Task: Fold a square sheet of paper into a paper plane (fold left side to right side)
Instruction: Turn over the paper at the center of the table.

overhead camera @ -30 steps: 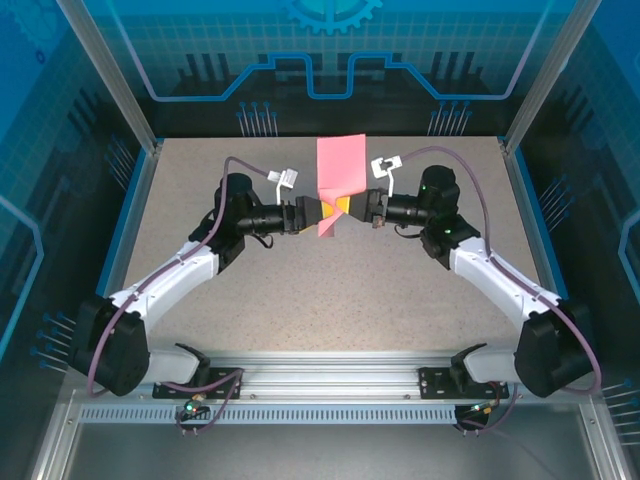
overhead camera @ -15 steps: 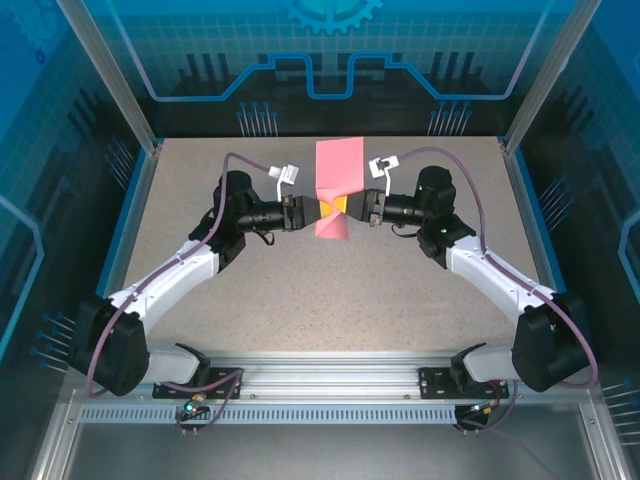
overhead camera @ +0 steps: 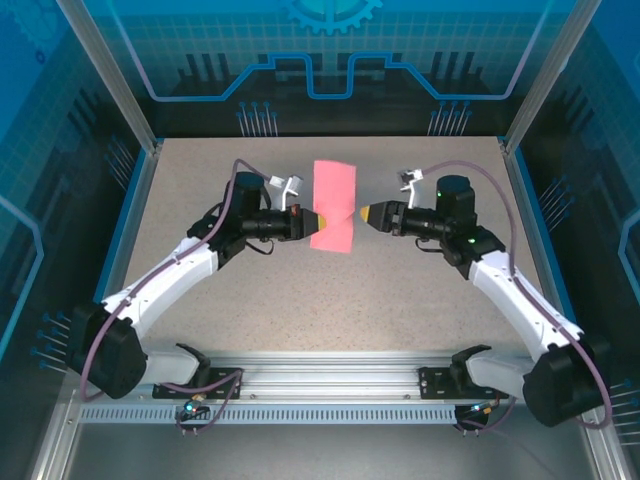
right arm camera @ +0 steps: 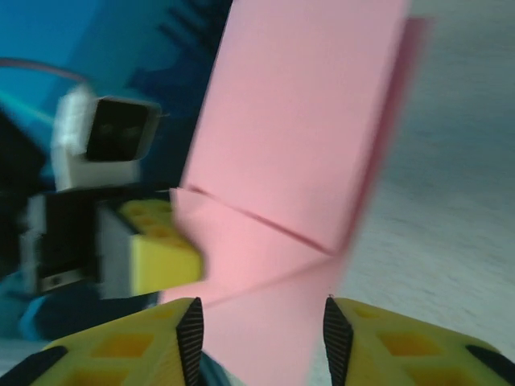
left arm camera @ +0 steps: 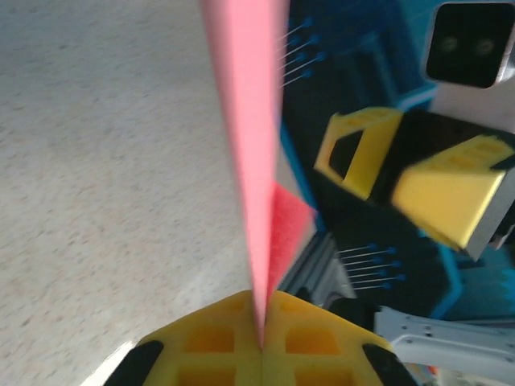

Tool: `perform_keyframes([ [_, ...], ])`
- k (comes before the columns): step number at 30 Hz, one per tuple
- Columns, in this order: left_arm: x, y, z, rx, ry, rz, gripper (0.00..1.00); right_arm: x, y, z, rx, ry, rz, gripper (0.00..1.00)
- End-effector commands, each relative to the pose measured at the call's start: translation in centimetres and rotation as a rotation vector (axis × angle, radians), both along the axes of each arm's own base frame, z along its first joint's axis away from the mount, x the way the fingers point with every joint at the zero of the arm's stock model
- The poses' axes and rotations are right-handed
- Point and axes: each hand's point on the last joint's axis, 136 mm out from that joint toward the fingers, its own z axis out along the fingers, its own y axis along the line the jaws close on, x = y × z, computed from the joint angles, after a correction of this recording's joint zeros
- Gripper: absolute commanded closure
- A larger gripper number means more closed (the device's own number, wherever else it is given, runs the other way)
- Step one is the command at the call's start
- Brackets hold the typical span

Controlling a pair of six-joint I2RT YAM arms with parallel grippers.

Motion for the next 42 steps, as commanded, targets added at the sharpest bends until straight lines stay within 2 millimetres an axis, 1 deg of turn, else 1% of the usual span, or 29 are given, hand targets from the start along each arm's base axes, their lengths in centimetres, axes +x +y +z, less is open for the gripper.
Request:
perform_keyframes([
  [1,-1.3,1.9,-4.7,0.371,0.022,0.016,1.00,-1.1,-6.0,-6.0,-0.306,0.163,-0.198,0.47],
  [3,-1.6,2.5,-6.5,0.548,0.017,0.027,1.00,-1.8,-9.1,-8.0,-0.422,0.231,-0.303,0.40],
  [5,-1.9,3.0,-8.0,0.742,-0.004,0.037,1.00,-2.7,-12.2,-9.9,-0.515,0.303,-0.401,0.36],
  [6,-1.9,3.2,-8.4,0.824,-0.018,0.044,1.00,-3.1,-13.2,-10.3,-0.538,0.321,-0.434,0.32],
  [7,-2.0,3.5,-8.9,0.919,-0.031,0.053,1.00,-3.7,-14.2,-11.5,-0.566,0.353,-0.462,0.27],
  [8,-1.8,3.8,-9.1,1.006,-0.046,0.066,1.00,-4.2,-15.0,-12.0,-0.582,0.368,-0.488,0.22],
  [10,-1.7,4.0,-9.5,1.147,-0.065,0.093,1.00,-4.8,-16.1,-12.7,-0.598,0.377,-0.526,0.16],
  [13,-1.1,4.7,-9.9,1.304,-0.072,0.188,1.00,-5.4,-17.3,-13.1,-0.610,0.379,-0.577,0.01],
  [16,-0.9,5.7,-10.5,1.405,-0.033,0.298,1.00,-5.8,-17.8,-13.2,-0.606,0.370,-0.593,0.00],
  [18,-0.8,5.8,-11.3,1.442,0.000,0.343,1.00,-5.9,-17.9,-13.3,-0.602,0.367,-0.593,0.00],
  [24,-0.9,4.9,-14.7,1.499,0.137,0.394,1.00,-6.0,-17.8,-13.6,-0.587,0.379,-0.584,0.00],
  [27,-1.0,4.1,-16.5,1.528,0.198,0.374,1.00,-5.9,-17.6,-13.8,-0.569,0.383,-0.577,0.00],
  [30,-1.3,3.0,-18.2,1.502,0.251,0.343,1.00,-5.9,-17.4,-14.0,-0.554,0.387,-0.572,0.00],
  [34,-1.3,1.1,-19.6,1.422,0.294,0.304,1.00,-5.8,-17.1,-14.1,-0.540,0.389,-0.561,0.00],
  [38,-1.4,-0.8,-21.2,1.327,0.367,0.247,0.91,-5.7,-16.7,-14.3,-0.518,0.399,-0.540,0.00],
  [42,-1.1,-1.9,-21.9,1.252,0.414,0.220,0.86,-5.7,-16.0,-14.7,-0.495,0.417,-0.506,0.00],
])
